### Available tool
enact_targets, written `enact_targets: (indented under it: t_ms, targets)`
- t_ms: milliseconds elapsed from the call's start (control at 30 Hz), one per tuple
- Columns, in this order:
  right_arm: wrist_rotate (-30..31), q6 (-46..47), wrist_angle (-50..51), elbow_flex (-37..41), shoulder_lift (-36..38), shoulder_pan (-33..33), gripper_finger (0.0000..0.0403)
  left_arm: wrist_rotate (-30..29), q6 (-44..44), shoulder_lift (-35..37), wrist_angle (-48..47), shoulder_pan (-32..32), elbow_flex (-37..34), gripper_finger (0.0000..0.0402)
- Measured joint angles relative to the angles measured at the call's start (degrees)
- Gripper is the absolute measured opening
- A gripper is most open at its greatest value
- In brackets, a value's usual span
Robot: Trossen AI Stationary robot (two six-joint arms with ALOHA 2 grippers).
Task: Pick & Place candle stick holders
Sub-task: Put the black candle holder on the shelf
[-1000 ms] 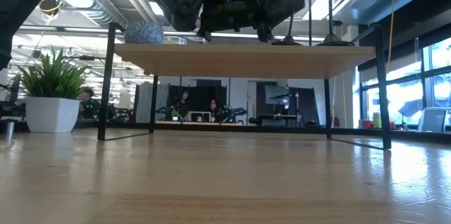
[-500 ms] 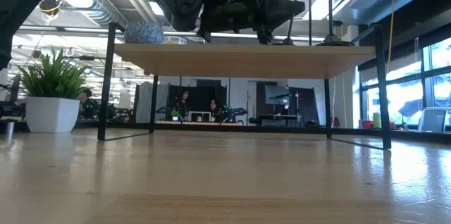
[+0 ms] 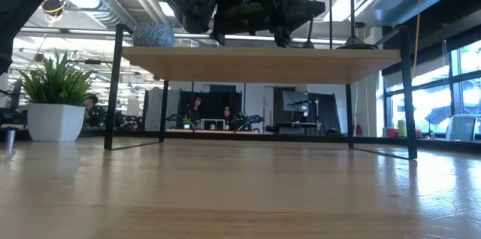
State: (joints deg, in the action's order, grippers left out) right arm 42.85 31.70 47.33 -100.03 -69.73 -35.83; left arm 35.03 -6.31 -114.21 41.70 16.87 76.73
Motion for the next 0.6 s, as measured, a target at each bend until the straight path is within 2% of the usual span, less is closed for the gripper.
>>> enact_targets:
  t_ms: [600]
  targets:
    - [-0.01,0.46,0.02,0.00,0.00,0.00,0.0167,-1.07,-0.95,0.00,-1.56,-0.01,0.02,0.0029]
